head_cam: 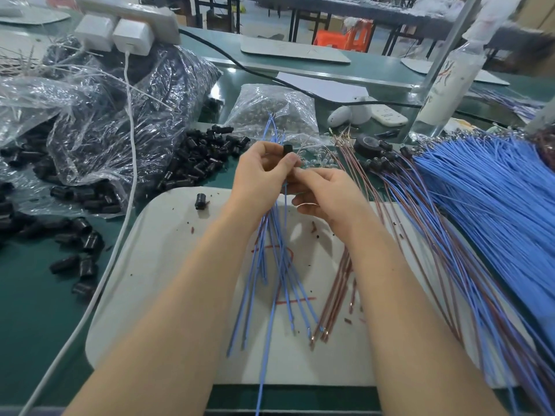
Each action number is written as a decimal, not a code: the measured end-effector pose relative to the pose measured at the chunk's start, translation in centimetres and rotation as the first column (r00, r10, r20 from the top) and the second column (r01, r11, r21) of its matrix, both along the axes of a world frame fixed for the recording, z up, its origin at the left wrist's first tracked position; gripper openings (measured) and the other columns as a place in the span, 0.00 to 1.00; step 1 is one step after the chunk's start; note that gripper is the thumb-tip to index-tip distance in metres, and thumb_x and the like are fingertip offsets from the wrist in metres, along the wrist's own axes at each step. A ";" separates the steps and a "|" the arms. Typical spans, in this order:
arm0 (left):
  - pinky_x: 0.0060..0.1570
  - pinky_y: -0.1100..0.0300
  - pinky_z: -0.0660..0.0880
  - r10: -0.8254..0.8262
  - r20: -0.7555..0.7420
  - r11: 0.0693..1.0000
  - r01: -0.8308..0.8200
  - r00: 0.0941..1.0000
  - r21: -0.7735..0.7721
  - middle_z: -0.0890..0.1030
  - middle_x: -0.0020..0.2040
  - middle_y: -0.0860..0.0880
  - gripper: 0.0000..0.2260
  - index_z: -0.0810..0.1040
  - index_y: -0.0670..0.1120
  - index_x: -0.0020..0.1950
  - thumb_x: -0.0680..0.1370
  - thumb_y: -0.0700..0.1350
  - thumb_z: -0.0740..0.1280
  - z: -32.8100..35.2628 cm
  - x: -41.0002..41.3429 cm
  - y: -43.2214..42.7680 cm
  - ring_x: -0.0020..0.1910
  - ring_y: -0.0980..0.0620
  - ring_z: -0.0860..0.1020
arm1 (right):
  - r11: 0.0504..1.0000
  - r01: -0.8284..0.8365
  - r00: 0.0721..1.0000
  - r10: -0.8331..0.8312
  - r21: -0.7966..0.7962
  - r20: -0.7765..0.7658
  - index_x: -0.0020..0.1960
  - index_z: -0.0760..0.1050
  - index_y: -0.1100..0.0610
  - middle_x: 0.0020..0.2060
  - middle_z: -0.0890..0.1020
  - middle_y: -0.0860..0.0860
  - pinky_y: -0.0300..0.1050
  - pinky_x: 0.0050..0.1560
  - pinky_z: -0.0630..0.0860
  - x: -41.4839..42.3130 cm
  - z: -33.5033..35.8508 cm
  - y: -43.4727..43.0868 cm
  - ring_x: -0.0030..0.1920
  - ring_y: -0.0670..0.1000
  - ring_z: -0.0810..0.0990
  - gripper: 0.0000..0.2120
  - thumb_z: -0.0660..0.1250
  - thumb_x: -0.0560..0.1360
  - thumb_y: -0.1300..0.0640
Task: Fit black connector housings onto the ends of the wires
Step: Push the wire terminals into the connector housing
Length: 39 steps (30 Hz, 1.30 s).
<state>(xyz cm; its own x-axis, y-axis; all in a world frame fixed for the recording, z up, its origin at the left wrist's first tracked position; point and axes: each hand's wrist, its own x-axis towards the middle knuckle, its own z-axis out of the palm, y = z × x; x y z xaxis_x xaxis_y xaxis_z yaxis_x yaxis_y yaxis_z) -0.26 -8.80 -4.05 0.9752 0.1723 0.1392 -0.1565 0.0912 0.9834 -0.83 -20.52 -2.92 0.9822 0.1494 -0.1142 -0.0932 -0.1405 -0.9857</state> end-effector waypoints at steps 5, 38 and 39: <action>0.39 0.58 0.78 -0.018 -0.025 0.989 0.014 1.000 -0.148 0.84 0.39 0.50 0.04 0.73 0.45 0.46 0.77 0.39 0.68 0.1 0.0 0.4 0.36 0.54 0.80 | 0.996 -0.086 0.995 0.085 0.025 0.052 0.46 0.77 0.57 0.34 0.81 0.48 0.36 0.34 0.75 -0.3 0.0 0.1 0.32 0.44 0.77 0.06 0.71 0.74 0.55; 0.51 0.67 0.76 0.005 0.196 0.895 -0.092 0.981 0.436 0.80 0.43 0.54 0.07 0.76 0.46 0.49 0.75 0.35 0.67 -0.6 -0.2 0.1 0.44 0.57 0.79 | 0.832 0.364 0.673 -0.546 0.419 0.499 0.47 0.68 0.56 0.37 0.80 0.55 0.45 0.39 0.79 -0.3 1.6 -1.0 0.33 0.49 0.80 0.06 0.59 0.80 0.65; 0.51 0.66 0.76 -0.005 0.200 0.888 -0.087 0.980 0.451 0.80 0.44 0.52 0.07 0.76 0.47 0.49 0.75 0.35 0.67 -0.6 -0.3 0.1 0.45 0.56 0.80 | 0.834 0.371 0.668 -0.545 0.408 0.507 0.47 0.67 0.55 0.37 0.80 0.55 0.45 0.39 0.79 -0.3 1.5 -1.0 0.33 0.49 0.80 0.06 0.59 0.80 0.65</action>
<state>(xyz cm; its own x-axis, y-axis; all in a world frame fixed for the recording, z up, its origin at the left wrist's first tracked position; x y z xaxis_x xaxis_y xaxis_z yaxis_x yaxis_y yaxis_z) -0.54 -8.70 -4.67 0.9155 0.0838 0.3936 -0.3382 -0.3698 0.8654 -1.14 -21.47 -1.37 0.7850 -0.4007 0.4725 0.5219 0.0168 -0.8528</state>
